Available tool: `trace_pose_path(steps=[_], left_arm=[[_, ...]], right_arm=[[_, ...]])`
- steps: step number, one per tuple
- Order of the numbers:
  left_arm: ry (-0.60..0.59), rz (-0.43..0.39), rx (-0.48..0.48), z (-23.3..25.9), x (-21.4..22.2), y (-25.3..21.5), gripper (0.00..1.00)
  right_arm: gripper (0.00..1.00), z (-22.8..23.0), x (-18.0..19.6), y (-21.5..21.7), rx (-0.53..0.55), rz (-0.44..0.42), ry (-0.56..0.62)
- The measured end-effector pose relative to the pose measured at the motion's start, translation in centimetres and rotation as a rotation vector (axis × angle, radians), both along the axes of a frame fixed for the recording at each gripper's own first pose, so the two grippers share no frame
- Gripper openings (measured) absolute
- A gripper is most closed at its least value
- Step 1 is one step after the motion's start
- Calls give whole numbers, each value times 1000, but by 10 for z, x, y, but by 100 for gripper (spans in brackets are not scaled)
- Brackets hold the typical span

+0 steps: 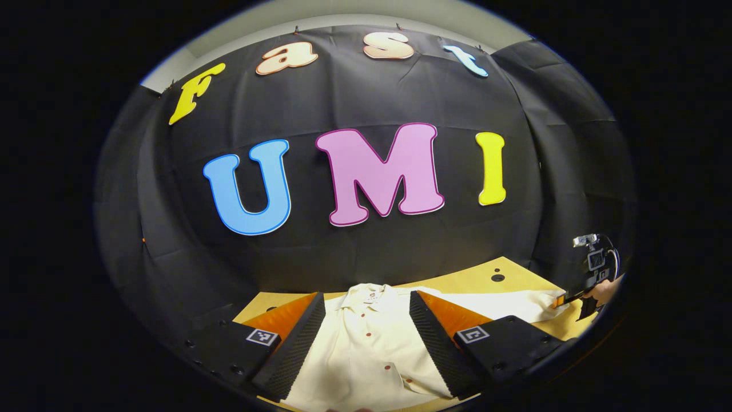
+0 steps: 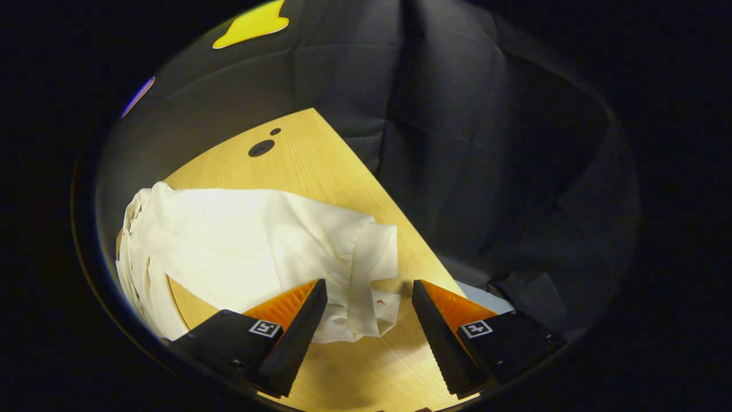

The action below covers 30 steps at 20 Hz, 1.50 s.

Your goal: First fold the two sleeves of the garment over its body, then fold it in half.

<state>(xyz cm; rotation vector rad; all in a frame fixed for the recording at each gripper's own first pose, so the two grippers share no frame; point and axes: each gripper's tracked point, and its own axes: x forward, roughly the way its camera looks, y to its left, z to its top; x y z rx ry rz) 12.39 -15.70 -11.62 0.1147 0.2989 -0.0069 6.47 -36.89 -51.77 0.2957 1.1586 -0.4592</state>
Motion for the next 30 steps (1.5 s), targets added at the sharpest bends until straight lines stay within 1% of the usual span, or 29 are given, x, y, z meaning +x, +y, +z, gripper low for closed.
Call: trace_pose_path(steps=[1, 2, 3, 4, 6, 7, 8, 9, 11, 12, 13, 14, 15, 18, 19, 21, 23, 25, 30], left_arm=[[1, -4, 0, 0, -1, 1, 97], [2, -3, 3, -1, -3, 3, 97], [4, 2, 6, 0, -4, 7, 97], [6, 9, 7, -1, -7, 11, 97], [12, 25, 1, -2, -11, 19, 97], [16, 33, -1, -3, -13, 23, 97], [19, 42, -2, -5, -16, 27, 97], [26, 52, -1, -7, -18, 31, 97], [38, 74, -7, -13, -21, 41, 97], [46, 86, -15, -16, -23, 45, 97], [55, 96, -23, -19, -24, 49, 97], [60, 105, -30, -21, -26, 53, 97], [64, 113, -33, -22, -27, 57, 97], [60, 127, 8, -26, -30, 72, 97], [58, 131, 21, -25, -31, 77, 97], [52, 139, 11, -24, -33, 86, 97], [41, 139, 7, -22, -35, 93, 97], [32, 131, 21, -20, -34, 101, 97], [18, 123, 17, -22, -30, 123, 97]], right_arm=[[97, -1, 8, -5, -18, -9, -31], [96, -5, 3, -1, 1, -16, -8], [96, 1, 7, -2, -15, -19, -33], [97, -3, 5, -1, -10, -21, -24], [95, -3, 7, 1, -11, -19, -30], [81, 0, 9, 3, -10, -27, -35], [58, -4, 14, 5, -13, -24, -42], [46, -5, 16, 9, -3, -10, -45], [17, 0, 20, 15, 5, -15, -28], [9, -2, 25, 16, 8, -26, -22], [8, -7, 26, 18, 31, -18, -24], [5, -3, 24, 15, 30, -17, -22], [5, 1, 26, 14, 28, -18, -22], [5, 22, 39, 13, -20, -3, -69], [5, 32, 43, 16, -28, 15, -78], [5, 53, 54, 23, -50, 64, -104], [5, 82, 78, 31, -105, 123, -166], [5, 117, 104, 53, -117, 186, -236], [5, 182, 171, 149, -94, 368, -376]])
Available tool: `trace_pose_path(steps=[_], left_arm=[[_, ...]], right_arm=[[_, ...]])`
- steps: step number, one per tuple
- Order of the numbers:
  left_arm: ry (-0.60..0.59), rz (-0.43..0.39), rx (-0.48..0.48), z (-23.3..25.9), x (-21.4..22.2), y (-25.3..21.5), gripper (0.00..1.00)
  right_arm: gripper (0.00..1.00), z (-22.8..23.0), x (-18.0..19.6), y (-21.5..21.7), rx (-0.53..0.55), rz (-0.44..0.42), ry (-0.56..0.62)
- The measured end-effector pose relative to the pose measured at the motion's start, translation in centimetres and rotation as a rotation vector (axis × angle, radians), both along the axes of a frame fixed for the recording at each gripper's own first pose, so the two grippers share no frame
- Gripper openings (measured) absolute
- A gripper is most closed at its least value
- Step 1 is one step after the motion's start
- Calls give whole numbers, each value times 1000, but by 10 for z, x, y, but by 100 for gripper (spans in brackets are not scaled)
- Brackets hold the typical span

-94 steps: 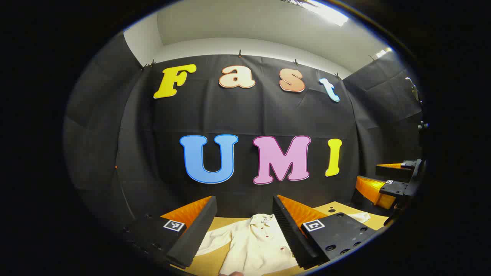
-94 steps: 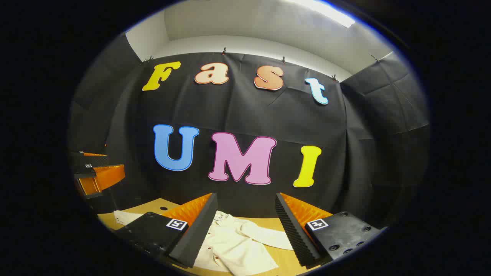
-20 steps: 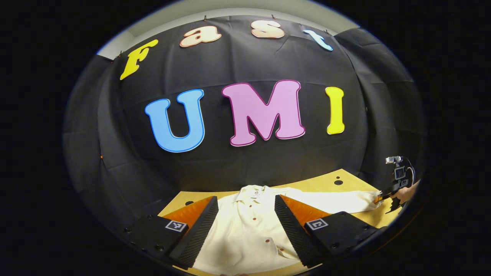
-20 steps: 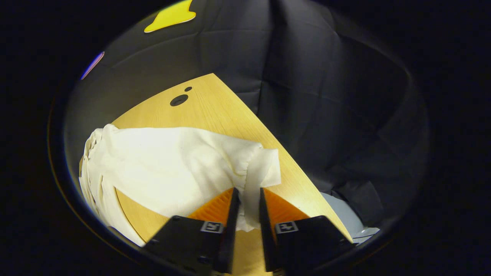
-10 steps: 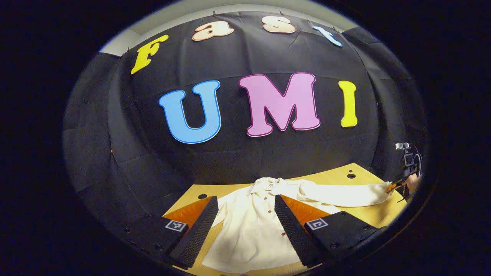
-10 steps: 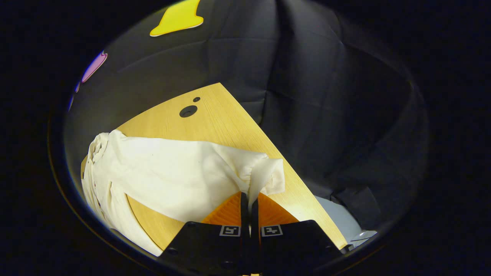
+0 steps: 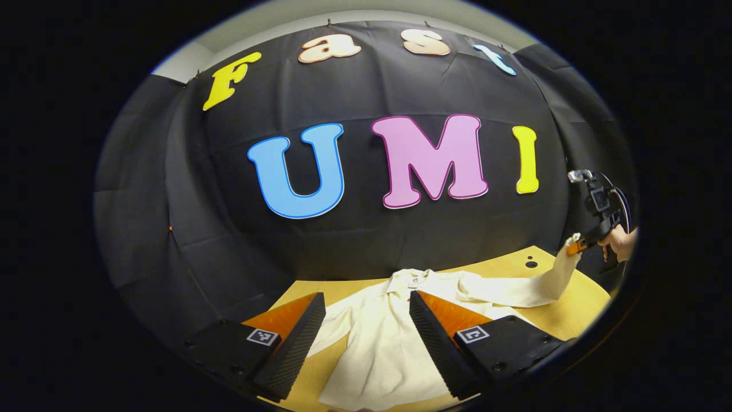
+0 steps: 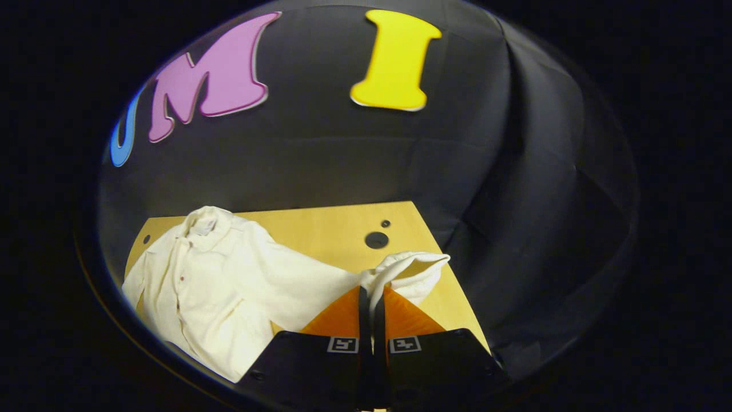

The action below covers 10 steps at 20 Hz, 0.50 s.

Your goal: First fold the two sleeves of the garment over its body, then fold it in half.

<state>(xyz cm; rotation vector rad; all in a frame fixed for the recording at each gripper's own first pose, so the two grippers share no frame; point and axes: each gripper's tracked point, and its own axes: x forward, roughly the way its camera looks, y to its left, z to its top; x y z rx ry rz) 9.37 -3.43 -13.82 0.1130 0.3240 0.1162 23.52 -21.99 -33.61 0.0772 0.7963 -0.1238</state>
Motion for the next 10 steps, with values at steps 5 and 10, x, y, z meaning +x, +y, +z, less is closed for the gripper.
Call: trace_pose_path(steps=[5, 10], left_arm=[[-13, -10, 5, -4, 5, 23, 97], [-11, 27, -6, -12, -1, 50, 97]], right_arm=[[5, 44, 36, 140, 123, 200, -64], [5, 54, 47, 257, 176, 375, -70]])
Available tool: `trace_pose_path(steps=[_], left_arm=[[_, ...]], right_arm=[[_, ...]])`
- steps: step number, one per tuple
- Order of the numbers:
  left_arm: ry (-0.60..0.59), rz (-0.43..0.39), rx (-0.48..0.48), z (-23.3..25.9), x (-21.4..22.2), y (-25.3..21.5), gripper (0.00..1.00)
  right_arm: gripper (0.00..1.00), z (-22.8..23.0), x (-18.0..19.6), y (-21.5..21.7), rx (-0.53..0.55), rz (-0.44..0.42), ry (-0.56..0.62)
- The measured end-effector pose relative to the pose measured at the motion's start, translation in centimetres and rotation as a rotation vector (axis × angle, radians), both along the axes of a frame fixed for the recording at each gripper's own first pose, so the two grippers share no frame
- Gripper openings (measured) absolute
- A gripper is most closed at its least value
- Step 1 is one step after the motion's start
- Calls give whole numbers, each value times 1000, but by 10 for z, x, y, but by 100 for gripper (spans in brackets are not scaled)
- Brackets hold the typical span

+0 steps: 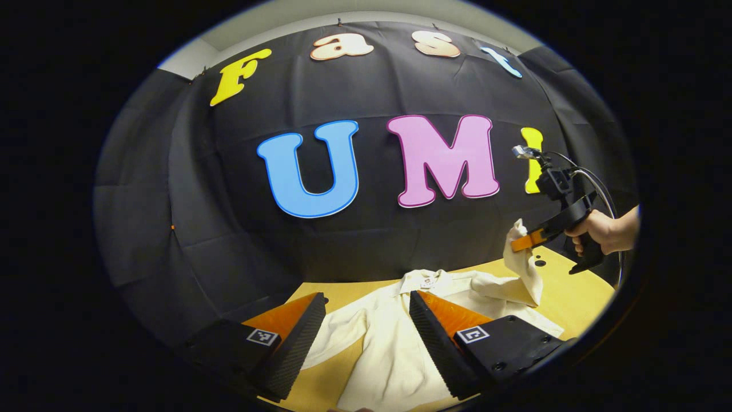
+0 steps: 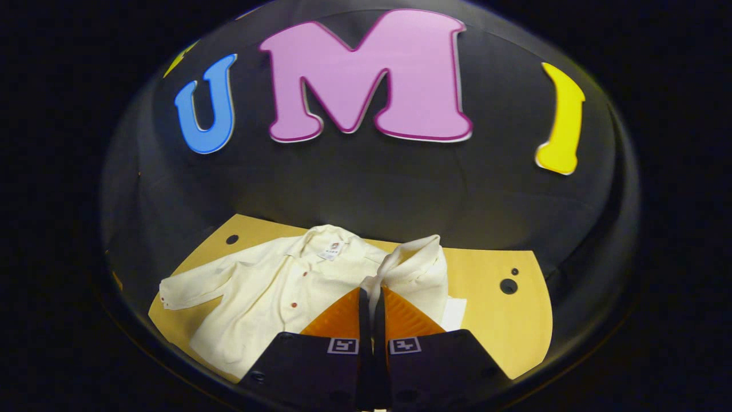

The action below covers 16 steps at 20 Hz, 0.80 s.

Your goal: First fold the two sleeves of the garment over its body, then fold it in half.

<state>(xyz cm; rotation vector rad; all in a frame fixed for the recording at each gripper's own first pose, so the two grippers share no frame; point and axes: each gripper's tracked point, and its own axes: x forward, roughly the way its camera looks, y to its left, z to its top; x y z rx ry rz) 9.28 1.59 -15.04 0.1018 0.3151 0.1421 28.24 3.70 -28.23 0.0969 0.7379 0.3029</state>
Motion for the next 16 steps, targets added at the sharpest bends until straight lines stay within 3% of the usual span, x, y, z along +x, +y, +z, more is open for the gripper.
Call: trace_pose_path(steps=[5, 9, 10, 11, 14, 16], left_arm=[[24, 65, -13, -13, -16, 33, 97], [63, 112, -13, -32, -32, 57, 97], [73, 123, -15, -38, -35, 61, 97], [80, 134, -18, -43, -39, 66, 97], [109, 169, -62, -63, -46, 75, 97], [125, 201, -114, -76, -50, 81, 97]], right_arm=[[5, -10, -6, 100, 82, 105, 39], [4, -33, -16, 157, 106, 179, 72], [9, -37, -17, 172, 121, 200, 63], [16, -40, -16, 184, 137, 210, 54], [75, -40, -16, 202, 176, 217, 19], [87, -40, -13, 195, 146, 201, 3]])
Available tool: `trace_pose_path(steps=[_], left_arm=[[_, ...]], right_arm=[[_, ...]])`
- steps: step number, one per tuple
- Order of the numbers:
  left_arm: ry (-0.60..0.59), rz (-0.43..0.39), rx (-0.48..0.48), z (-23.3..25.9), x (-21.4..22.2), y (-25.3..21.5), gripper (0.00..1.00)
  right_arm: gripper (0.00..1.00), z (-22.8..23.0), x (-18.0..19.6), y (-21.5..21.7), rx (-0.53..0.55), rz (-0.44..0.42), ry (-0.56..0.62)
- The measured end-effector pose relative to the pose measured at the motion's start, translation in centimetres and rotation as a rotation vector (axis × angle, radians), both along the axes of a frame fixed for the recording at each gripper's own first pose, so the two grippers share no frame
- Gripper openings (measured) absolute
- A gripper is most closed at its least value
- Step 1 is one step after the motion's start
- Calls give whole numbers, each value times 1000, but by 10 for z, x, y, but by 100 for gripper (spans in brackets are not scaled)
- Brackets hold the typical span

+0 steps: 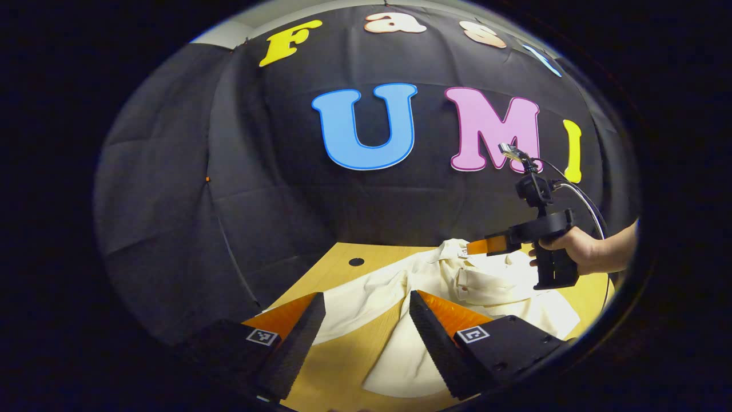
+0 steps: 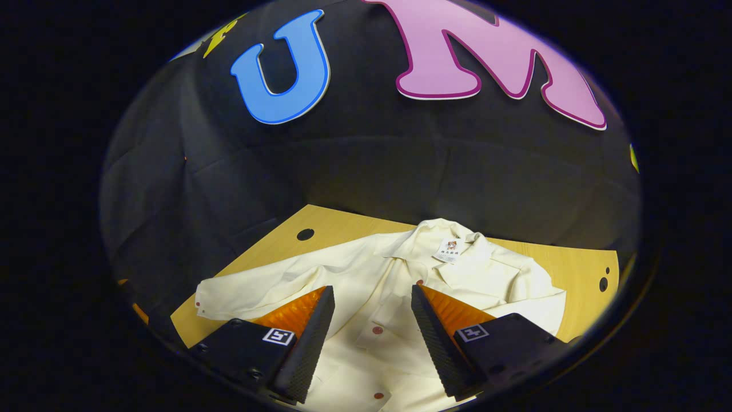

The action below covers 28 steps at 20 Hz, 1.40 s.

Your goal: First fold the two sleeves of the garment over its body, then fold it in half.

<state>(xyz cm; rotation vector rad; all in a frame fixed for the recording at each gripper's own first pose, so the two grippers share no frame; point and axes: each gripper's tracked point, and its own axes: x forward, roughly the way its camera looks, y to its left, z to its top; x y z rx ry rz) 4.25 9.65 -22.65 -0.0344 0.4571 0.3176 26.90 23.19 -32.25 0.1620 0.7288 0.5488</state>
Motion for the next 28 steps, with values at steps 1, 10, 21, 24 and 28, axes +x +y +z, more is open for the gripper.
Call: trace_pose_path(steps=[1, 10, 21, 24, 28], left_arm=[[4, 16, -13, -6, -2, 5, 97], [119, 191, -54, -79, -11, 110, 98], [309, 389, -148, -202, -21, 233, 98], [351, 420, -191, -222, -21, 245, 98], [448, 430, -245, -249, -24, 245, 98]], right_arm=[[87, 2, 0, -7, -18, -7, -14], [97, 110, -5, -84, -166, -117, -387], [97, 187, -78, -185, -261, -368, -557], [97, 181, -102, -199, -289, -400, -538], [97, 178, -120, -215, -333, -418, -540]])
